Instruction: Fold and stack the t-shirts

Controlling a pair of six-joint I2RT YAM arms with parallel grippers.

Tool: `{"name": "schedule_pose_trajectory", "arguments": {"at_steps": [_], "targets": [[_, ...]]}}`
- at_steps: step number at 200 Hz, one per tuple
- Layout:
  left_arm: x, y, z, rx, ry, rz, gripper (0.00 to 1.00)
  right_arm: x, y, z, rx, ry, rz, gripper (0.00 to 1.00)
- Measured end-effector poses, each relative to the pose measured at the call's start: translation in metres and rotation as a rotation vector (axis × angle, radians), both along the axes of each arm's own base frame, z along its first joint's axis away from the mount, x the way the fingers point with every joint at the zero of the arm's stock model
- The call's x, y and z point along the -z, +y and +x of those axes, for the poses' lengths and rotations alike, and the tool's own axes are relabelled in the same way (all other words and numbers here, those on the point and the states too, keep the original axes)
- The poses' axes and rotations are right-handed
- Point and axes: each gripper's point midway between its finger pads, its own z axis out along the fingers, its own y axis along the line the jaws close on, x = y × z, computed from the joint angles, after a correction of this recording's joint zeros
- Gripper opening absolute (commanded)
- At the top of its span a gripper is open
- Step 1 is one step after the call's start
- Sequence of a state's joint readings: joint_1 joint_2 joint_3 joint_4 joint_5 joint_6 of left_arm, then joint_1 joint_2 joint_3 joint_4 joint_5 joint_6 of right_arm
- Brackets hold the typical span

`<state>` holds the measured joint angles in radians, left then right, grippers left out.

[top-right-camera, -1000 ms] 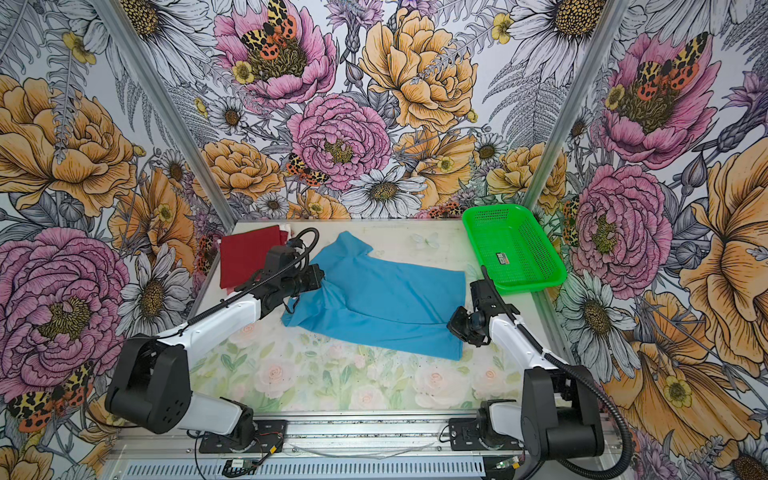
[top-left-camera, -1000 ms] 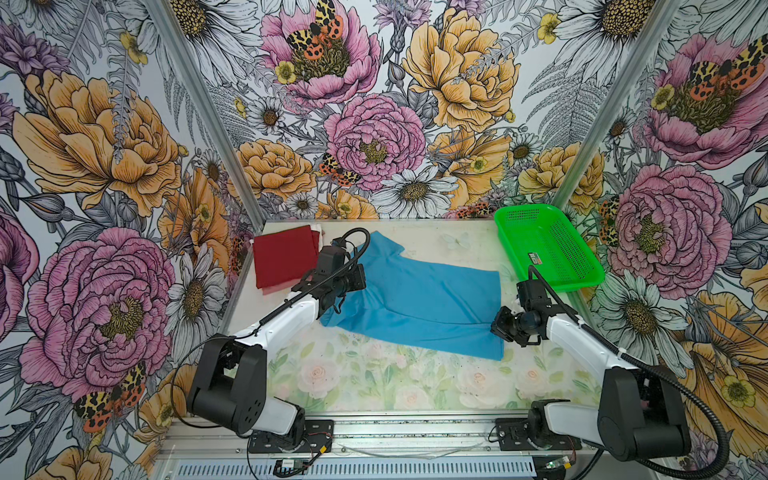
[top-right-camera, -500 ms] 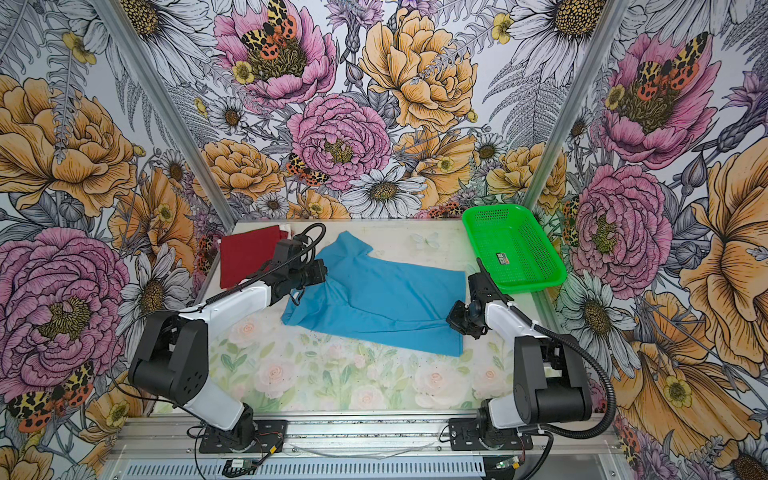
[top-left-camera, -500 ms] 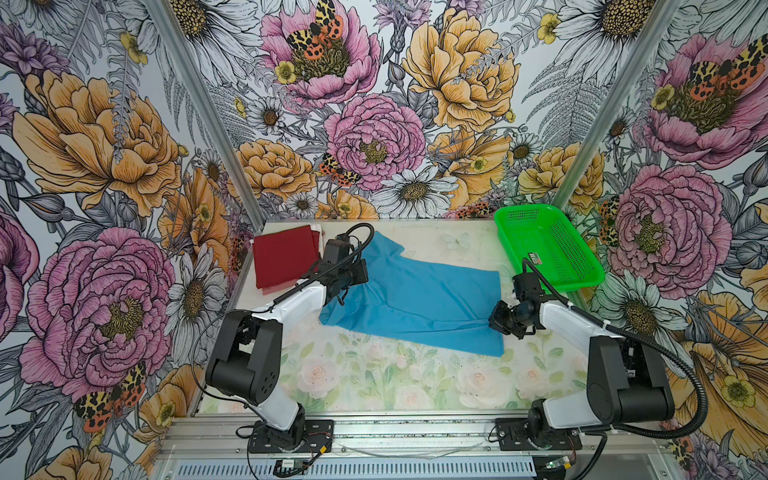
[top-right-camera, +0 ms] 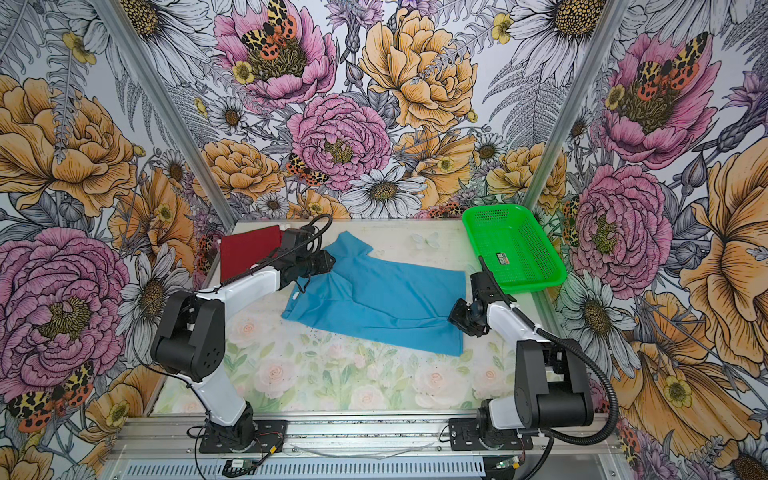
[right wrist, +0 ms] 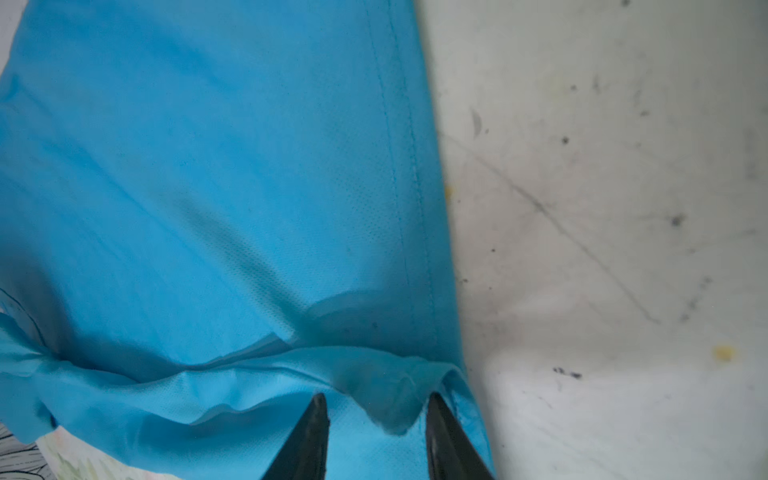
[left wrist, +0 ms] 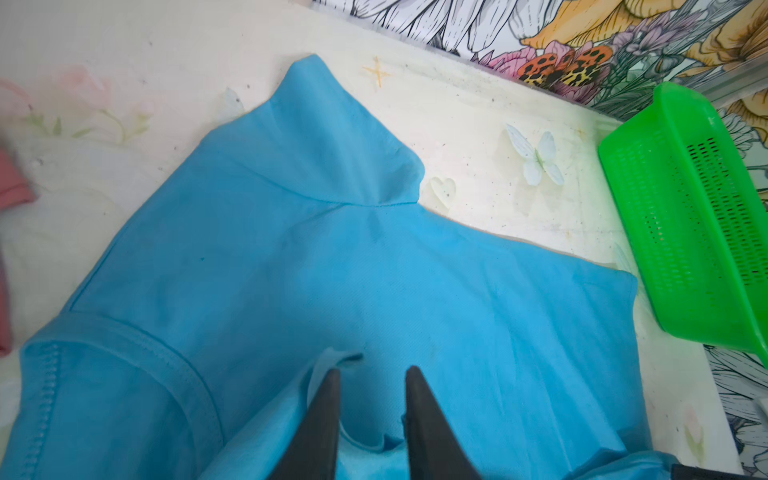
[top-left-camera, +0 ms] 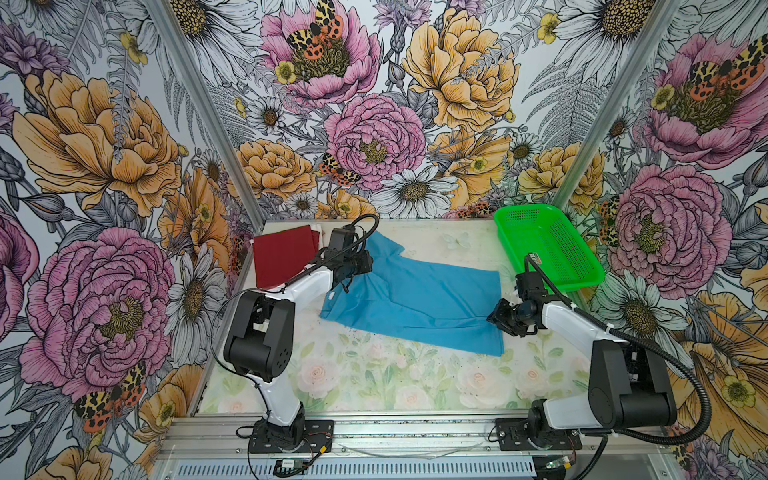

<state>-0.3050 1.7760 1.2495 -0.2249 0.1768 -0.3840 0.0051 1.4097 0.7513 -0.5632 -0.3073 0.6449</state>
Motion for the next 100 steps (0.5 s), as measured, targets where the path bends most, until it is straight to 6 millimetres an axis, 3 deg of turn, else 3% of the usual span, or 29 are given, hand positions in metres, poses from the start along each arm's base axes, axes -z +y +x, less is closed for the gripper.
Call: {"name": "schedule_pose_trajectory", "arguments": {"at_steps": [3, 10, 40, 64, 78, 100], "targets": [[-0.003, 0.0, 0.002, -0.001, -0.006, -0.002, 0.89, -0.001, 0.0, 0.0, 0.001, -0.003, 0.001, 0.98], [-0.009, 0.001, 0.004, -0.005, -0.015, -0.004, 0.99, -0.004, 0.001, 0.0, -0.006, -0.013, 0.001, 0.99], [-0.029, 0.019, -0.004, -0.045, -0.013, 0.011, 0.99, -0.03, 0.012, -0.002, -0.069, -0.084, -0.007, 0.99], [-0.04, 0.039, -0.028, -0.092, -0.013, 0.023, 0.99, -0.05, 0.04, -0.004, -0.167, -0.144, 0.001, 0.99], [-0.031, 0.053, -0.052, -0.125, 0.022, 0.032, 0.99, -0.05, 0.057, -0.01, -0.223, -0.14, 0.005, 0.99], [0.01, 0.079, -0.093, -0.181, 0.133, 0.055, 0.98, -0.041, 0.072, -0.02, -0.273, -0.101, -0.003, 0.99]]}}
